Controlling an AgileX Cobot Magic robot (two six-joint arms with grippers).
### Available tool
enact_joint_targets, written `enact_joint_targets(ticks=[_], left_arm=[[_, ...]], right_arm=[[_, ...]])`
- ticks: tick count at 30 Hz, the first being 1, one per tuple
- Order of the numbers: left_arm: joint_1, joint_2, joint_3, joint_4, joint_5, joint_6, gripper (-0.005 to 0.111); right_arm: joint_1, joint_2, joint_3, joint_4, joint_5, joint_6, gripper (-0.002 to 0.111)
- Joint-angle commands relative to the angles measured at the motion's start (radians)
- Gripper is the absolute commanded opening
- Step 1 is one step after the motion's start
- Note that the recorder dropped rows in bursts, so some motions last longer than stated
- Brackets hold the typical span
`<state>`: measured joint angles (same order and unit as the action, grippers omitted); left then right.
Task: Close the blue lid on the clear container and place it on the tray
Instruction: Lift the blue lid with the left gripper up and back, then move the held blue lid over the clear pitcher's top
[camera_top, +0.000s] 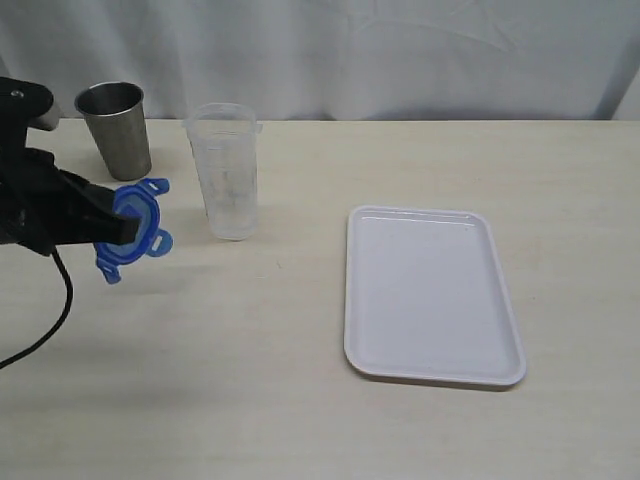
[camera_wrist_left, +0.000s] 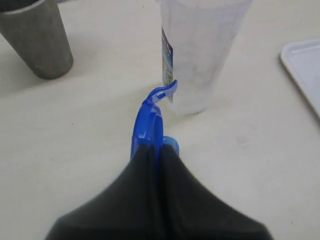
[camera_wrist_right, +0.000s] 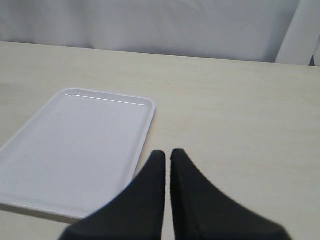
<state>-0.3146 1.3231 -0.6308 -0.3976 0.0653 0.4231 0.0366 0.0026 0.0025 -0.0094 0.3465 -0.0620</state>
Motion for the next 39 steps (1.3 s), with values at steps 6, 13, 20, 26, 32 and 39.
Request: enact_joint_targets(ticks=[6, 13, 20, 26, 32, 39], left_arm=[[-0.001, -0.012, 0.001, -0.001, -0.235, 0.025, 0.000], [-0.001, -0.012, -0.035, -0.001, -0.392, 0.056, 0.000], [-0.001, 0.041, -0.211, -0.003, -0.364, 0.199, 0.000], [-0.001, 0.174, -0.394, 0.010, -0.359, 0.370, 0.000], [-0.001, 0.326, -0.547, 0.294, -0.227, 0.474, 0.000], [-0.001, 0.384, -0.638, 0.534, -0.184, 0.474, 0.000]], right_arm=[[0.002, -0.003, -0.003, -0.003, -0.005, -0.003, 0.004], [0.002, -0.003, -0.003, -0.003, -0.005, -0.003, 0.004], [0.002, -0.003, -0.003, -0.003, -0.005, -0.003, 0.004], [0.002, -0.003, -0.003, -0.003, -0.005, -0.003, 0.004], [0.002, -0.003, -0.003, -0.003, -0.005, -0.003, 0.004], [0.002, -0.003, -0.003, -0.003, -0.005, -0.003, 0.004]])
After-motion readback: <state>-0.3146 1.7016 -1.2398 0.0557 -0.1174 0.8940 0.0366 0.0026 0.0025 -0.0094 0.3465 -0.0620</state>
